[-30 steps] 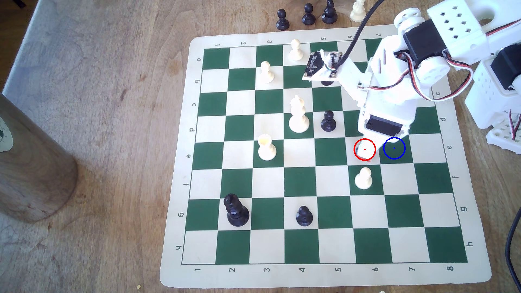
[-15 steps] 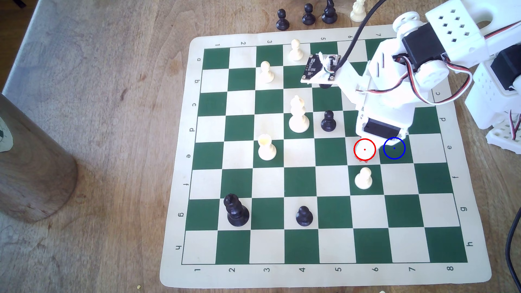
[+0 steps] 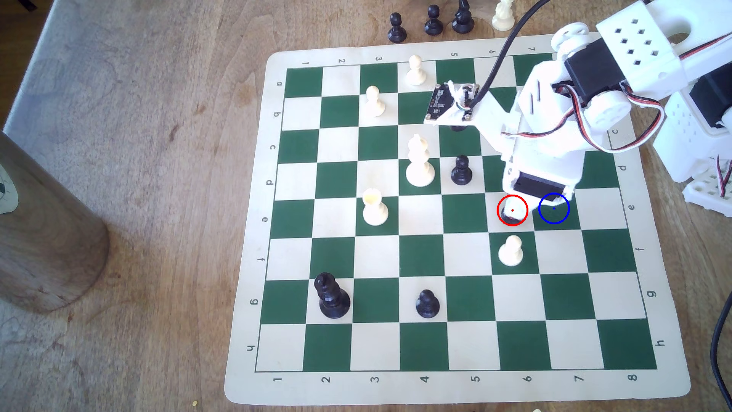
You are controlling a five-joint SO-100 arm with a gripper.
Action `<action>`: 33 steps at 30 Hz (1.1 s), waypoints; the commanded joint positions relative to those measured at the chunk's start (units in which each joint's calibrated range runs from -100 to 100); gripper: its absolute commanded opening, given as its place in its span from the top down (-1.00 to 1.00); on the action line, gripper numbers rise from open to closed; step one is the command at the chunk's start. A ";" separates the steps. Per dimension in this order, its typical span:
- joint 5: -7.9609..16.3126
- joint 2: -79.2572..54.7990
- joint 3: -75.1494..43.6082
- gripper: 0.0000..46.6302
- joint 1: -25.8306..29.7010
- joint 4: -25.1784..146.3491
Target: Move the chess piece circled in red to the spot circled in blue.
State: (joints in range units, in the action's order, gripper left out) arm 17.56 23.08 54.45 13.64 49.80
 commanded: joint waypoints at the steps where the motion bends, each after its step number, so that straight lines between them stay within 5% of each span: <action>1: 0.39 2.47 -1.32 0.98 -0.31 -0.01; 10: 0.20 15.37 -2.50 0.98 -3.12 4.25; 33: 0.24 31.33 11.19 0.98 2.74 15.64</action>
State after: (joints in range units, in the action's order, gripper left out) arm 17.61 53.16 64.66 15.27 66.69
